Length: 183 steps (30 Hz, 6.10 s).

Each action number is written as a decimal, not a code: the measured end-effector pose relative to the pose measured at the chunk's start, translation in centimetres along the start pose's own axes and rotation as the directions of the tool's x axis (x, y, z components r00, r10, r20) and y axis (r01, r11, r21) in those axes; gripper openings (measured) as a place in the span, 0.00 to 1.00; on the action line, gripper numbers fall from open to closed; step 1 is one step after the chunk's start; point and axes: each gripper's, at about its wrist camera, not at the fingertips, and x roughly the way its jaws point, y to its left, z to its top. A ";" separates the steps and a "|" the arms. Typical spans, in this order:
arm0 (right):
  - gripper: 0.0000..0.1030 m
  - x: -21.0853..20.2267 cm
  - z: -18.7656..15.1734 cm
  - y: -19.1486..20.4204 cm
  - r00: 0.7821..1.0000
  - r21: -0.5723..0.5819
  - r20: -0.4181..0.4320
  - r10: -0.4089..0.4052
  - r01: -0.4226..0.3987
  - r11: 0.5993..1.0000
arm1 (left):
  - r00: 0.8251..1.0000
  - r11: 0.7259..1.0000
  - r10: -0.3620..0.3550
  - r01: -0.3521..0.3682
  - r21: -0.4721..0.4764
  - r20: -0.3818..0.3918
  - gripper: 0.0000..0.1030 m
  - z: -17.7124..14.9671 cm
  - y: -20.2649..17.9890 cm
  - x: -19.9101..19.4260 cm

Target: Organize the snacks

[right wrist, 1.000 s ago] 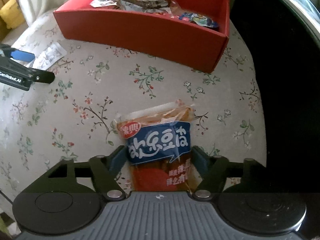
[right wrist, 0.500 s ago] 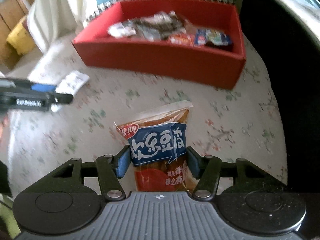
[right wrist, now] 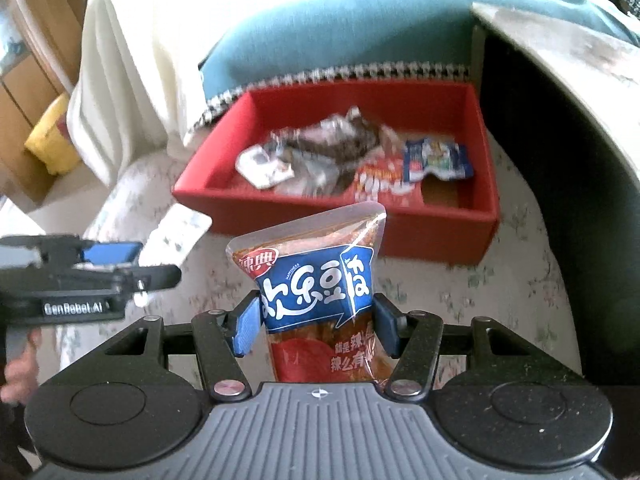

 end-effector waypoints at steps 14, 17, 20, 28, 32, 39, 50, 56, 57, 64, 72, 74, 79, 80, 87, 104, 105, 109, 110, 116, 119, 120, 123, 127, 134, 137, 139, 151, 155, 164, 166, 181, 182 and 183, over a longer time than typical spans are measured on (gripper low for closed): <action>0.63 0.0 5.5 -1.0 0.989 0.063 0.138 -0.051 0.042 0.997 | 0.995 0.999 0.034 -0.035 0.009 0.098 0.47 5.3 -1.4 1.2; 0.63 0.3 6.4 -1.4 0.986 0.070 0.152 -0.067 0.057 0.996 | 0.993 0.999 0.040 -0.041 0.006 0.109 0.47 6.4 -1.6 1.8; 0.63 0.8 7.4 -1.7 0.983 0.076 0.166 -0.076 0.064 0.995 | 0.991 0.998 0.056 -0.057 0.007 0.125 0.47 7.5 -1.6 2.4; 0.63 3.6 9.8 -2.6 0.980 0.081 0.161 -0.117 0.106 0.991 | 0.988 0.996 0.085 -0.086 0.001 0.125 0.47 9.3 -1.5 4.6; 0.63 4.7 10.5 -3.0 0.980 0.086 0.153 -0.127 0.115 0.990 | 0.989 0.996 0.092 -0.093 -0.003 0.119 0.47 10.0 -1.5 5.7; 0.63 6.4 11.1 -3.6 0.981 0.098 0.128 -0.147 0.135 0.986 | 0.990 0.994 0.106 -0.106 -0.005 0.092 0.47 10.4 -1.3 7.7; 0.65 8.7 11.3 -4.0 0.979 0.087 0.084 -0.187 0.180 0.980 | 0.992 0.994 0.111 -0.111 -0.012 0.056 0.48 10.6 -1.1 9.8; 0.70 9.0 11.1 -3.9 0.977 0.072 0.070 -0.203 0.198 0.978 | 0.991 0.991 0.131 -0.131 -0.001 0.040 0.52 10.8 -1.2 10.0; 0.70 8.9 11.1 -3.9 0.976 0.074 0.077 -0.201 0.196 0.978 | 0.990 0.991 0.133 -0.133 0.000 0.043 0.53 10.8 -1.2 9.9; 0.71 8.0 11.4 -3.7 0.974 0.084 0.101 -0.201 0.193 0.978 | 0.988 0.990 0.142 -0.142 -0.010 0.057 0.55 10.9 -1.2 8.9; 0.72 5.9 11.0 -2.4 0.973 0.077 0.137 -0.186 0.177 0.981 | 0.984 0.988 0.157 -0.155 -0.022 0.086 0.58 10.3 -1.2 6.6; 0.73 5.1 10.7 -2.1 0.972 0.083 0.148 -0.182 0.171 0.982 | 0.983 0.988 0.157 -0.155 -0.029 0.095 0.59 10.1 -1.1 5.8; 0.74 3.8 10.0 -1.3 0.971 0.089 0.166 -0.172 0.159 0.983 | 0.977 0.984 0.178 -0.176 -0.030 0.118 0.60 9.4 -0.9 4.1; 0.74 3.6 9.8 -1.0 0.971 0.085 0.168 -0.169 0.157 0.984 | 0.976 0.984 0.181 -0.178 -0.031 0.120 0.60 9.3 -0.8 3.8; 0.76 2.7 8.5 0.9 0.970 0.058 0.176 -0.165 0.157 0.986 | 0.977 0.984 0.178 -0.173 -0.050 0.118 0.61 8.2 -0.4 2.6; 0.78 0.4 4.7 3.0 0.973 0.045 0.157 -0.167 0.162 0.986 | 0.981 0.984 0.176 -0.172 -0.053 0.088 0.61 4.7 -0.8 0.5; 0.78 0.3 4.4 3.1 0.974 0.044 0.154 -0.166 0.161 0.986 | 0.981 0.984 0.175 -0.171 -0.054 0.084 0.61 4.4 -0.8 0.4; 0.79 -0.1 3.4 3.5 0.976 0.043 0.139 -0.166 0.162 0.986 | 0.985 0.986 0.159 -0.155 -0.069 0.063 0.61 3.6 -0.5 0.1; 0.79 -0.1 3.2 3.6 0.977 0.040 0.135 -0.165 0.161 0.986 | 0.986 0.986 0.156 -0.152 -0.070 0.058 0.61 3.5 -0.5 0.0; 0.80 -0.3 2.1 4.0 0.978 0.036 0.118 -0.171 0.168 0.985 | 0.986 0.985 0.159 -0.156 -0.077 0.045 0.61 2.4 -0.6 -0.3; 0.80 -0.4 1.6 4.2 0.978 0.034 0.112 -0.175 0.172 0.985 | 0.986 0.985 0.160 -0.156 -0.075 0.040 0.61 2.0 -0.8 -0.4; 0.80 -0.4 1.5 4.2 0.978 0.035 0.110 -0.176 0.173 0.984 | 0.987 0.985 0.159 -0.155 -0.074 0.038 0.62 1.9 -0.8 -0.5; 0.80 -0.5 1.1 4.3 0.978 0.038 0.103 -0.180 0.177 0.983 | 0.987 0.985 0.158 -0.155 -0.070 0.033 0.62 1.4 -1.0 -0.6; 0.80 -0.7 0.6 4.3 0.979 0.043 0.094 -0.182 0.179 0.983 | 0.987 0.985 0.158 -0.156 -0.069 0.034 0.62 0.9 -1.2 -1.0; 0.81 -1.1 -0.3 4.8 0.980 0.043 0.087 -0.181 0.177 0.983 | 0.987 0.986 0.156 -0.154 -0.066 0.034 0.62 0.1 -1.6 -1.6; 0.81 -1.3 -0.6 4.9 0.980 0.046 0.086 -0.177 0.173 0.984 | 0.988 0.986 0.154 -0.151 -0.070 0.032 0.62 -0.3 -1.6 -1.9; 0.81 -1.4 -0.9 5.0 0.981 0.049 0.085 -0.174 0.170 0.984 | 0.988 0.986 0.153 -0.150 -0.073 0.032 0.62 -0.6 -1.7 -2.1; 0.81 -1.7 -2.9 5.9 0.983 0.043 0.064 -0.172 0.170 0.985 | 0.988 0.985 0.155 -0.154 -0.080 0.006 0.61 -2.6 -1.7 -2.9; 0.81 -1.8 -3.4 5.9 0.983 0.044 0.055 -0.173 0.171 0.984 | 0.988 0.986 0.154 -0.153 -0.070 0.002 0.61 -3.2 -1.9 -3.0; 0.82 -2.1 -4.2 5.9 0.984 0.055 0.044 -0.173 0.170 0.984 | 0.988 0.985 0.155 -0.155 -0.070 -0.003 0.61 -3.9 -2.2 -3.3; 0.82 -2.1 -4.3 5.9 0.984 0.055 0.042 -0.174 0.172 0.984 | 0.987 0.985 0.158 -0.158 -0.069 -0.004 0.61 -3.9 -2.3 -3.3; 0.82 -2.1 -4.4 5.9 0.984 0.057 0.044 -0.170 0.168 0.984 | 0.983 0.982 0.181 -0.180 -0.058 0.024 0.62 -4.2 -2.5 -3.7; 0.82 -2.1 -4.5 5.9 0.984 0.057 0.045 -0.171 0.168 0.984 | 0.982 0.982 0.184 -0.182 -0.056 0.028 0.62 -4.2 -2.5 -3.7; 0.82 -2.1 -4.5 6.0 0.984 0.057 0.045 -0.171 0.168 0.984 | 0.982 0.981 0.186 -0.185 -0.055 0.029 0.62 -4.2 -2.5 -3.7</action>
